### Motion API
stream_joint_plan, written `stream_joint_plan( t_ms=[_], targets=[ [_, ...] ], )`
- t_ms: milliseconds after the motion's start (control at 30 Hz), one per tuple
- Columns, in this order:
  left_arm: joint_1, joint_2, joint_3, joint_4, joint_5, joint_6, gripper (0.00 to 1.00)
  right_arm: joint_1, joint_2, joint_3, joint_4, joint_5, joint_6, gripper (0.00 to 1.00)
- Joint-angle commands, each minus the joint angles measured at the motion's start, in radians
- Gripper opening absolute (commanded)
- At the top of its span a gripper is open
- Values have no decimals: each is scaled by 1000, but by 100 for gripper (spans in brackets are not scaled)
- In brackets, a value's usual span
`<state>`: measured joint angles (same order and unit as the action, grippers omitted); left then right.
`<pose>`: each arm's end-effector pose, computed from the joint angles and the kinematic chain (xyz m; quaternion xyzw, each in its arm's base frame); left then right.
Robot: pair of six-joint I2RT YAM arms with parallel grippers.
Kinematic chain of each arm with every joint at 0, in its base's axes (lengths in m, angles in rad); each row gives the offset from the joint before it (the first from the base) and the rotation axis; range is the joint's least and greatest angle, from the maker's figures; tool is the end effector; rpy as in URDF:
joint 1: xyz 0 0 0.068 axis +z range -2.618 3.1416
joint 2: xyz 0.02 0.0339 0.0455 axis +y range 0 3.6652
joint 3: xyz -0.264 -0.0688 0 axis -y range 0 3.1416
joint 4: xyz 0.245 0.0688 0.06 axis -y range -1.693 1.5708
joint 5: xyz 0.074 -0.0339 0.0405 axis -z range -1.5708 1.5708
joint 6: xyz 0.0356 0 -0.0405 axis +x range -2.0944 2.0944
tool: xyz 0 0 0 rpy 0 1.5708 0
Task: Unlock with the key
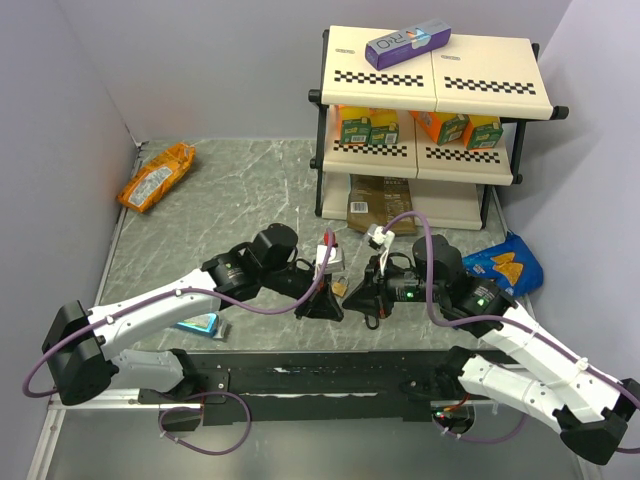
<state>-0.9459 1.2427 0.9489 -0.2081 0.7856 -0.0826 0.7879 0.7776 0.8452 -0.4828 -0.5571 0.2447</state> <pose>0.1397 -0.2367 0.3022 0.5097 0.6405 -0.5183 0.2477 0.1049 0.1321 0.3331 -0.3607 0.7356 0.4595 0.3430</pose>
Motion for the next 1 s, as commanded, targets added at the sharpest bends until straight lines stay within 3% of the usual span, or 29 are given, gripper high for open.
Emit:
stream_joint_plan(
  t_ms=[0, 267, 333, 367, 433, 467, 567, 667, 800, 833, 967],
  targets=[
    [4, -14, 34, 50, -9, 0, 1, 13, -5, -21, 23, 6, 1, 2],
    [33, -57, 14, 102, -61, -34, 1, 13, -23, -74, 104, 60, 41, 0],
    [44, -68, 13, 107, -74, -43, 6, 11, -32, -87, 113, 107, 50, 0],
    [59, -74, 11, 110, -78, -48, 25, 13, -37, -90, 116, 156, 57, 0],
    [76, -92, 2, 121, -78, -62, 46, 13, -60, -104, 139, 213, 71, 0],
    [96, -98, -2, 125, -80, -65, 66, 13, -69, -109, 148, 239, 83, 0],
    [130, -137, -22, 108, -108, -69, 83, 11, -112, -133, 214, 331, 106, 0],
    [174, -202, -68, 171, -126, -132, 89, 11, -152, -173, 335, 385, 116, 0],
    [191, -304, -137, 356, -250, -355, 89, 11, -182, -228, 534, 396, 122, 0],
    [190, -339, -183, 416, -354, -406, 89, 11, -185, -236, 585, 388, 125, 0],
    [188, -397, -311, 774, -523, -679, 87, 11, -193, -290, 866, 362, 162, 0]
  ],
)
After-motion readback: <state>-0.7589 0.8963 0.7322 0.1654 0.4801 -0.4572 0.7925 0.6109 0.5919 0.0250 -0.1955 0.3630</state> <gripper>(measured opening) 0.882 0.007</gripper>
